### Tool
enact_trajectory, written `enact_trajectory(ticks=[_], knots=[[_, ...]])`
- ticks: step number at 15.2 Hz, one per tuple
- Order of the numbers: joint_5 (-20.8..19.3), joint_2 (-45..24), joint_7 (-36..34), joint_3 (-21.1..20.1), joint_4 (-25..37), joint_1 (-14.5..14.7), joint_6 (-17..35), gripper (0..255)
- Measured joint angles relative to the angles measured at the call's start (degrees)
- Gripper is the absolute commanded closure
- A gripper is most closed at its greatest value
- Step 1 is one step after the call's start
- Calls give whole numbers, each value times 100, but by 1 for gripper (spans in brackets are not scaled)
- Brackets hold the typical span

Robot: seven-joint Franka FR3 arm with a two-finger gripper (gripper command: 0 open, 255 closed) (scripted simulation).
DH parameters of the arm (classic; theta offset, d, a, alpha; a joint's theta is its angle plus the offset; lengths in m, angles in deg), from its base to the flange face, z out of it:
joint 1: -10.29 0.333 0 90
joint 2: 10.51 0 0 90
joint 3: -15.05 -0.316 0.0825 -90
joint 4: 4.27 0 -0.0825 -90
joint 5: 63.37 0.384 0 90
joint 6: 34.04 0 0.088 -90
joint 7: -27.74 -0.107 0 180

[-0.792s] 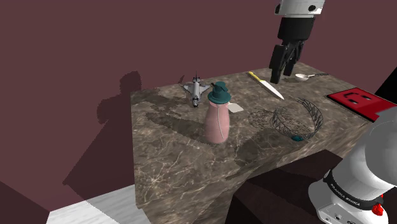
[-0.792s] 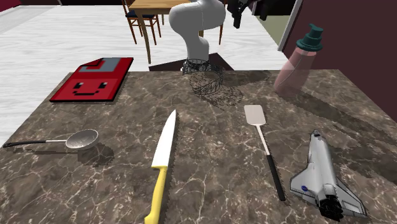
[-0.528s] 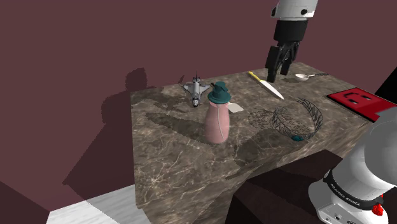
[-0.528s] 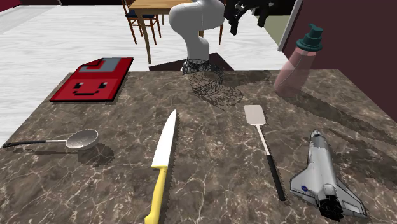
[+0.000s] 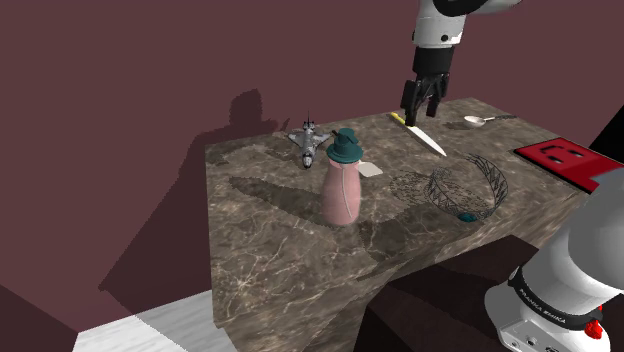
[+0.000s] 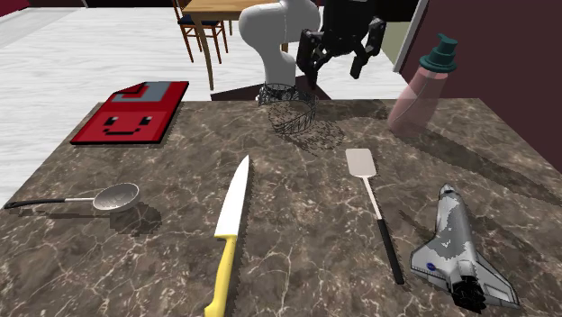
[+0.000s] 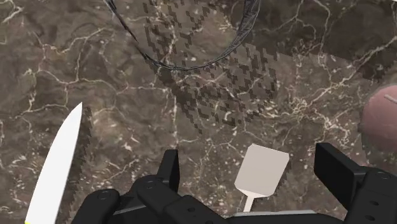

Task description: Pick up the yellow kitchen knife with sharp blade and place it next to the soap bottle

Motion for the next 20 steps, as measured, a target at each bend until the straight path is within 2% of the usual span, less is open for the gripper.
enact_trajectory(ticks=[9,20], knots=[[-312,-1713,341,466,960,-383,655,0],[-333,-3822,691,894,2786,-830,847,0]])
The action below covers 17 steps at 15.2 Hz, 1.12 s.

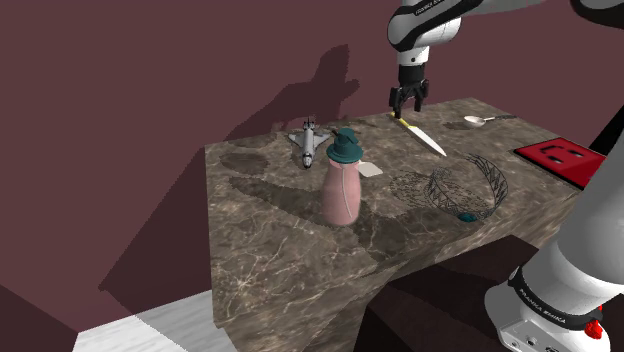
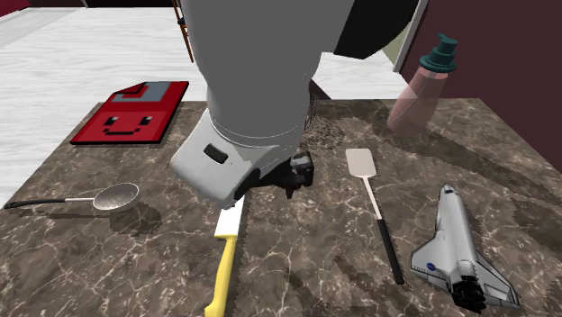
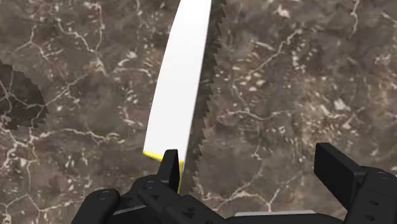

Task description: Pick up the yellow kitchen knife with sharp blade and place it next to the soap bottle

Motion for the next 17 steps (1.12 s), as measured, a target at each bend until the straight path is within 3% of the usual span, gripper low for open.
enact_trajectory(ticks=[6,17], knots=[[105,-1169,191,152,1240,-313,-114,0],[127,-1364,218,161,931,-365,389,0]])
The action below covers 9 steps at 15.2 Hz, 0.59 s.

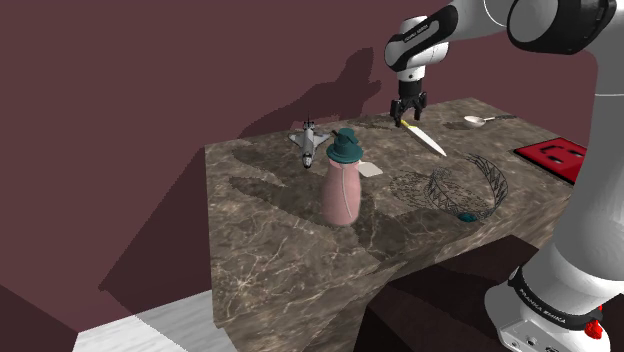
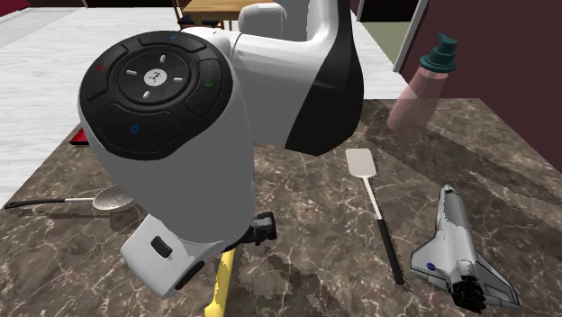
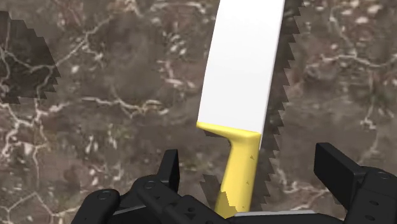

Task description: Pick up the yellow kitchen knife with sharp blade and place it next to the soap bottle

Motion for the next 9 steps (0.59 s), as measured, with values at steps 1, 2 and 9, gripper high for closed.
enact_trajectory(ticks=[1,2,9], knots=[[0,-1,0,0,0,0,1,0],[0,-1,0,0,0,0,2,0],[0,1,0,0,1,0,3,255]])
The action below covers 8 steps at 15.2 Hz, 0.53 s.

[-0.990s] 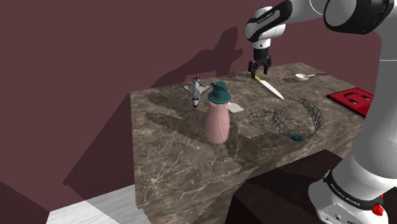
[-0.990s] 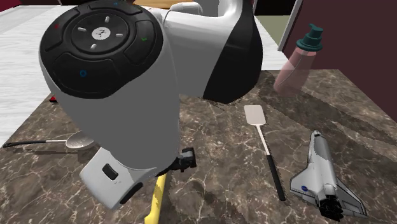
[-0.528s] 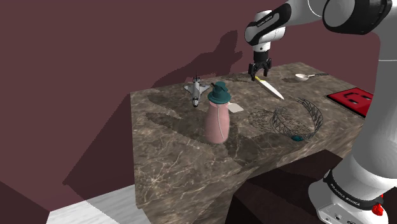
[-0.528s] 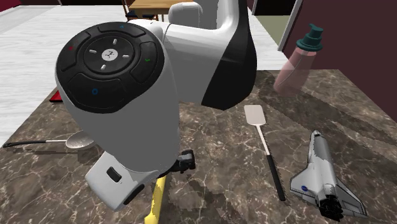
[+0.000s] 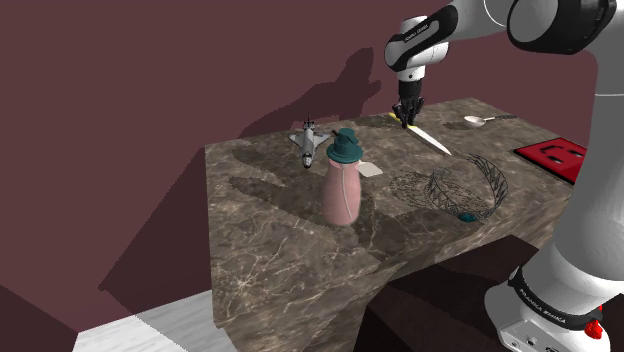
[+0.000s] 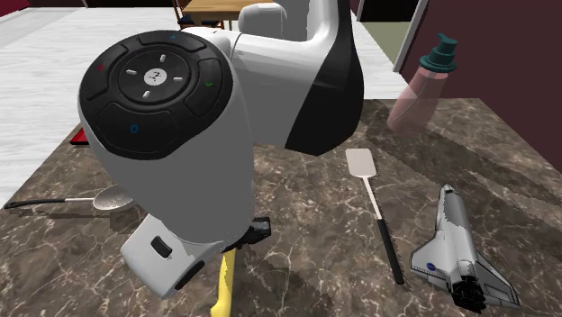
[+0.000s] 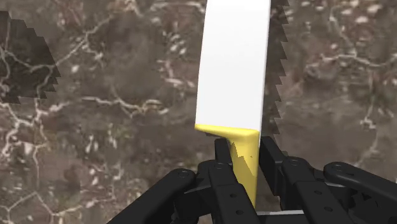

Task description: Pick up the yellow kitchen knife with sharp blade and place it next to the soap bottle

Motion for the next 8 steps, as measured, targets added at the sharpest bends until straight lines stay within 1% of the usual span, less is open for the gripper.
enact_trajectory(ticks=[5,8], knots=[[0,0,0,0,0,0,0,255],[-14,76,-2,6,49,9,-128,255]])
